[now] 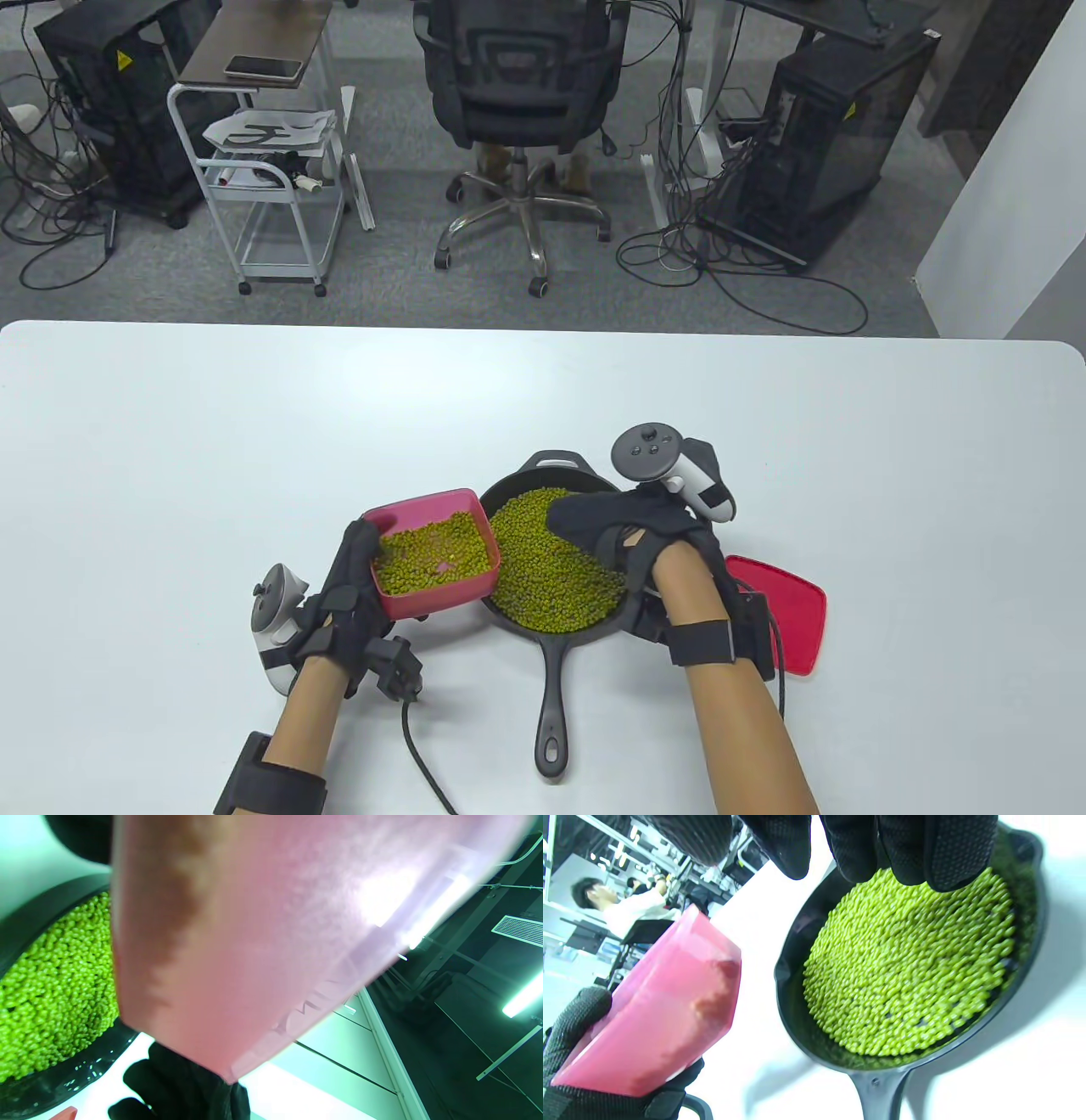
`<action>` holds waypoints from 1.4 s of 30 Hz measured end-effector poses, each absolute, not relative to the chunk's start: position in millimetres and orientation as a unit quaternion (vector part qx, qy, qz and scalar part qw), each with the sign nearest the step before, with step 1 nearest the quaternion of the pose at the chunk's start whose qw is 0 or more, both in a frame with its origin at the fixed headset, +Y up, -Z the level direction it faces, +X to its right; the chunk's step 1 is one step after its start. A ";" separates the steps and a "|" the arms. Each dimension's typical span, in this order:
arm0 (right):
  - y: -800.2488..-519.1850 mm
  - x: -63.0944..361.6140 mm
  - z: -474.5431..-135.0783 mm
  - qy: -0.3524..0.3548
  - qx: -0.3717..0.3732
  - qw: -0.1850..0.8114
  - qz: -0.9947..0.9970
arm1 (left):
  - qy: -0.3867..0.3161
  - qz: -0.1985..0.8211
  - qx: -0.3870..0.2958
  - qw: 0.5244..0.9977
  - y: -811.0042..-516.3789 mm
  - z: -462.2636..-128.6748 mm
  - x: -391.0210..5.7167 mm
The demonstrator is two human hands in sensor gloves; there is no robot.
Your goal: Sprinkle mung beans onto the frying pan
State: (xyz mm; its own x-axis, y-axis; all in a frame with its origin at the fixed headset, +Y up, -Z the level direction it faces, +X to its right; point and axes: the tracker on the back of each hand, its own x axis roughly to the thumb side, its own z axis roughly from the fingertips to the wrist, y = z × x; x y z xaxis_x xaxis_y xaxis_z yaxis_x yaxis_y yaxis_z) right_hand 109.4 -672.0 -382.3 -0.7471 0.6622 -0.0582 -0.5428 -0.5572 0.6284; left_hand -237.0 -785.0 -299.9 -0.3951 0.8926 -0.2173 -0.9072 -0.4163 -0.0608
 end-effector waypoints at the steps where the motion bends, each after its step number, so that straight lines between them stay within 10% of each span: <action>1: -670.6 116.2 -382.0 0.317 0.092 0.342 0.880 | 0.034 0.834 -0.109 0.539 -785.0 -299.9 -236.8; 16: -725.8 255.3 -354.9 0.297 -0.034 0.166 0.940 | 0.031 0.822 -0.123 0.555 -786.3 -301.9 -232.6; 42: -758.4 243.9 -318.4 0.260 0.063 -0.008 0.964 | 0.012 0.822 -0.139 0.553 -787.3 -299.2 -224.4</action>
State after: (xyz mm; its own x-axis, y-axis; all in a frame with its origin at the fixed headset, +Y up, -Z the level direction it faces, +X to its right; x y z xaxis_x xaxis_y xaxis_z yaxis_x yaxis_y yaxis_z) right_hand 243.9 -758.4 -318.4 -0.9920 0.0162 0.1253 0.0489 -0.8651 0.4993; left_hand -224.4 -787.3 -299.2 -0.3503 0.9050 -0.2413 -0.9118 -0.3884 -0.1333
